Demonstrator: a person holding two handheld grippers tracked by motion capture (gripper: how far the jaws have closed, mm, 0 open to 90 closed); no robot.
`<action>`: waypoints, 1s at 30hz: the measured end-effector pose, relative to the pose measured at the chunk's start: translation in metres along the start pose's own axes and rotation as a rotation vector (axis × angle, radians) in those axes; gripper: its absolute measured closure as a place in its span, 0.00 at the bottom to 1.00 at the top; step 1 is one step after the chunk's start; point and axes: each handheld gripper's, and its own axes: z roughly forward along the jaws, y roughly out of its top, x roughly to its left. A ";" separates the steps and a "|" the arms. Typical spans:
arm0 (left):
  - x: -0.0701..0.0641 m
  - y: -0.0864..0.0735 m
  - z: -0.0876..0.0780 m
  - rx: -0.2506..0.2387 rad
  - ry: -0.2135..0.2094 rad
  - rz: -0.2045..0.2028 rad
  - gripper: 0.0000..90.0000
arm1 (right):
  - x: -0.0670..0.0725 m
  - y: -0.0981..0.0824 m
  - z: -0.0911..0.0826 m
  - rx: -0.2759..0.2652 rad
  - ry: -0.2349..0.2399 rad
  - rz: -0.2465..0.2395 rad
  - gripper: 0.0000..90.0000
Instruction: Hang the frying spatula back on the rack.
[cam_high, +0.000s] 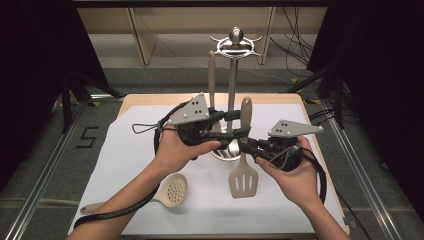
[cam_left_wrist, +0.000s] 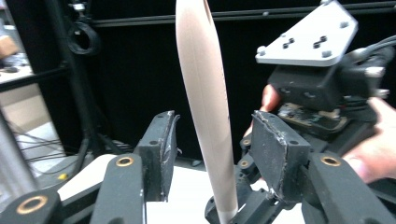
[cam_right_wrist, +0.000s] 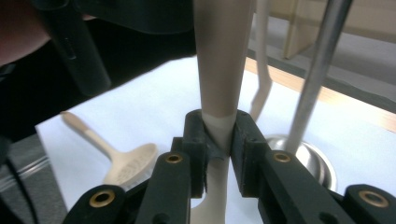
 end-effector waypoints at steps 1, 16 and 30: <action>0.001 0.000 0.000 0.005 0.009 -0.005 0.55 | 0.000 0.001 0.002 -0.007 -0.017 -0.022 0.87; 0.004 -0.010 0.007 0.044 0.003 -0.038 0.69 | 0.015 0.012 0.007 0.006 -0.073 0.082 0.87; 0.012 0.000 0.000 0.021 -0.057 -0.070 0.83 | 0.012 0.011 0.011 -0.098 -0.001 0.069 0.73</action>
